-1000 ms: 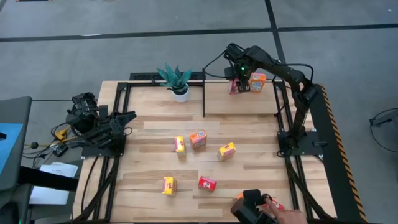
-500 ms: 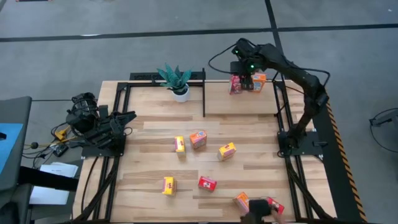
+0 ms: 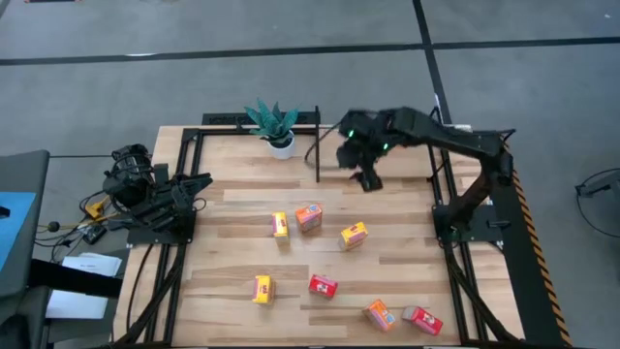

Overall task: Stack cereal on shelf
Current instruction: Put the top right yellow cereal box on the shelf

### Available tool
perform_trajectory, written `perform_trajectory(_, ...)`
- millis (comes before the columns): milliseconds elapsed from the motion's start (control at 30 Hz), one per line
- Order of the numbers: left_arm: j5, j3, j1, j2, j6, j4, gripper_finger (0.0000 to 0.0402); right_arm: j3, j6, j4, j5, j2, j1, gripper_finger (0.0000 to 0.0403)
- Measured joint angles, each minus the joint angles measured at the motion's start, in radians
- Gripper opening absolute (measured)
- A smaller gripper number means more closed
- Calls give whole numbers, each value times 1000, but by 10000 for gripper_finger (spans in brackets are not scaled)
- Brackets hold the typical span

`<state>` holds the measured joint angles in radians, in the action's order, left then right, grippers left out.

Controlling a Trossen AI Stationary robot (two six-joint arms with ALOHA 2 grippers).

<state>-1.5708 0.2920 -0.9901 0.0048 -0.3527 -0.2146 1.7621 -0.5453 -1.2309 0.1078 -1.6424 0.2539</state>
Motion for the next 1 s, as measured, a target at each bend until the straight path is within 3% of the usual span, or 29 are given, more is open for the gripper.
perform_trajectory(300, 0, 0, 0, 0, -2, 14, 359, -13, 164, -86, 63, -34, -157, 266)
perform_trajectory(533, 0, 0, 0, 0, -9, 33, 359, -145, 243, -94, 77, -16, -258, 266)
perform_trajectory(800, 0, 0, 0, 0, -9, 34, 359, -263, 268, 59, 25, -15, -373, 265)
perform_trajectory(1000, 0, 0, 0, 0, -11, 34, 359, -337, 301, 137, -5, -15, -383, 265)
